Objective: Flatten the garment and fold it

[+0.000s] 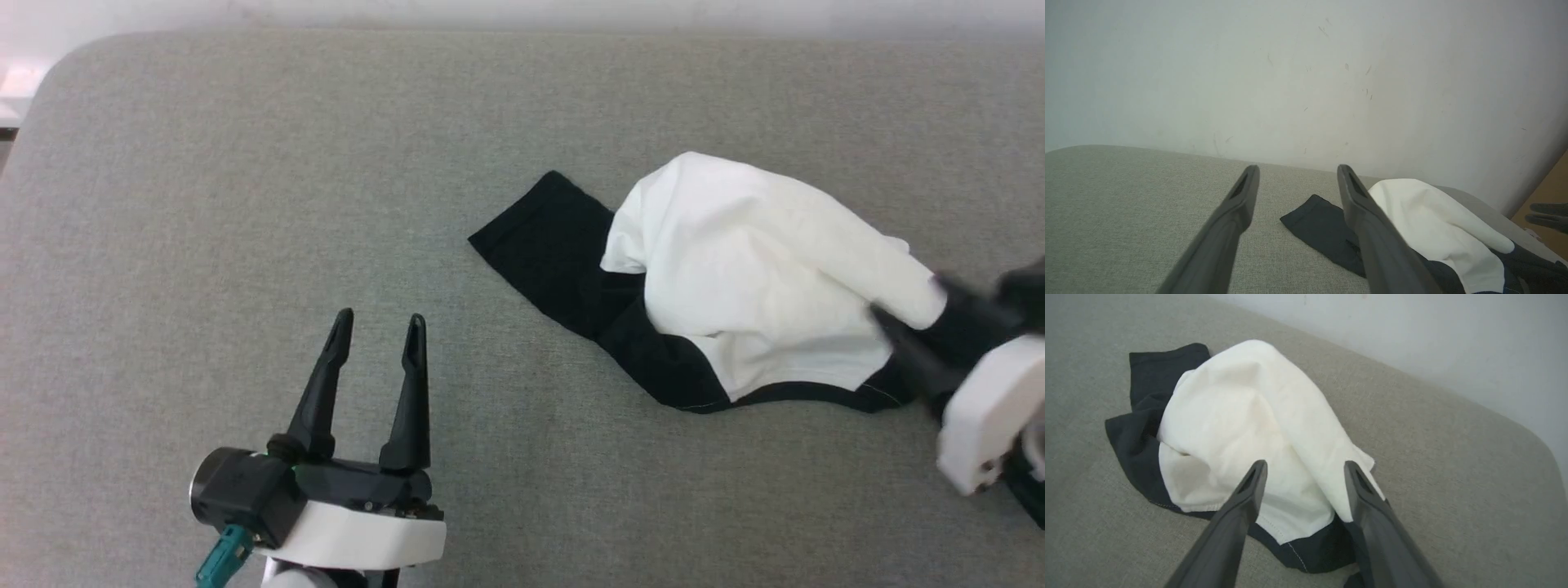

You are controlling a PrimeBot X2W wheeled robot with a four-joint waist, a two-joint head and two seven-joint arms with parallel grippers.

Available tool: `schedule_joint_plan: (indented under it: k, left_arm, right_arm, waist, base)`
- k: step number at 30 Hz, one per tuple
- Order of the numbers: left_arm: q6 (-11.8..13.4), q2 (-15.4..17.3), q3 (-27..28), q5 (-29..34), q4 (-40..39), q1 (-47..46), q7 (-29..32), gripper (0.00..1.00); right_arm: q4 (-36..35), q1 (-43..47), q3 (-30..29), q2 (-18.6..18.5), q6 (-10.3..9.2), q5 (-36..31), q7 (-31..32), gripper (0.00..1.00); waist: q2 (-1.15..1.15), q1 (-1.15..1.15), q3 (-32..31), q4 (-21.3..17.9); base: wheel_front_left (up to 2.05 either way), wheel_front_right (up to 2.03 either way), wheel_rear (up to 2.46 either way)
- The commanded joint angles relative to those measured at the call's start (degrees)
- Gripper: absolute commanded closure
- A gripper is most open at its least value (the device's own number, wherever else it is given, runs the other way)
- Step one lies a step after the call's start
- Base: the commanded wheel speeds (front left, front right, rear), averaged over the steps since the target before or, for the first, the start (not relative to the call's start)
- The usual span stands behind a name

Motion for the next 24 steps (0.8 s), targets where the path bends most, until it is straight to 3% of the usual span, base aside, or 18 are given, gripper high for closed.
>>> schedule_joint_plan:
  k: [1,16,17,18,19,20,24]
  left_arm:
    - [-0.30,-0.11,-0.17,-0.24,0.08,0.02,-0.28,0.00]
    - [-0.45,-0.11,-0.94,-0.32,0.71,-1.79,-0.28,0.00]
    - [-0.41,-0.11,-0.89,-0.39,0.78,-1.77,-0.28,0.00]
    - [-0.33,-0.12,-0.80,-0.44,0.83,-1.73,-0.28,0.00]
    - [-0.30,-0.12,-0.70,-0.47,0.86,-1.68,-0.28,0.00]
    - [-0.29,-0.12,-0.58,-0.50,0.87,-1.61,-0.28,0.00]
    - [-0.47,-0.12,-0.20,-0.47,0.78,-1.43,-0.28,0.00]
  right_arm:
    - [1.09,0.26,2.71,-0.58,-0.12,0.71,1.46,0.00]
    - [19.05,-5.49,23.00,-6.12,-0.12,2.16,2.88,0.00]
    - [19.52,-6.18,23.56,-6.24,-0.12,2.35,2.23,0.53]
    - [19.70,-6.88,24.09,-6.31,-0.12,2.56,1.57,0.69]
    - [19.55,-7.65,24.54,-6.44,-0.12,2.79,0.83,0.96]
    - [19.13,-8.46,24.86,-6.55,-0.12,3.19,0.14,1.00]
    - [14.46,-11.69,25.86,-7.39,-0.12,7.51,-0.72,1.00]
  waist:
    - [0.00,0.00,0.83,0.94]
    - [0.00,0.00,3.57,4.84]
    - [0.00,0.00,3.36,4.69]
    - [0.00,0.00,3.12,4.43]
    - [0.00,0.00,2.92,4.10]
    - [0.00,0.00,2.74,3.71]
    - [0.00,0.00,2.29,1.78]
  base:
    - [0.00,0.00,0.00]
    - [0.00,0.00,0.00]
    - [0.00,0.00,0.00]
    - [0.00,0.00,0.00]
    - [0.00,0.00,0.00]
    - [0.00,0.00,0.00]
    - [0.00,0.00,0.00]
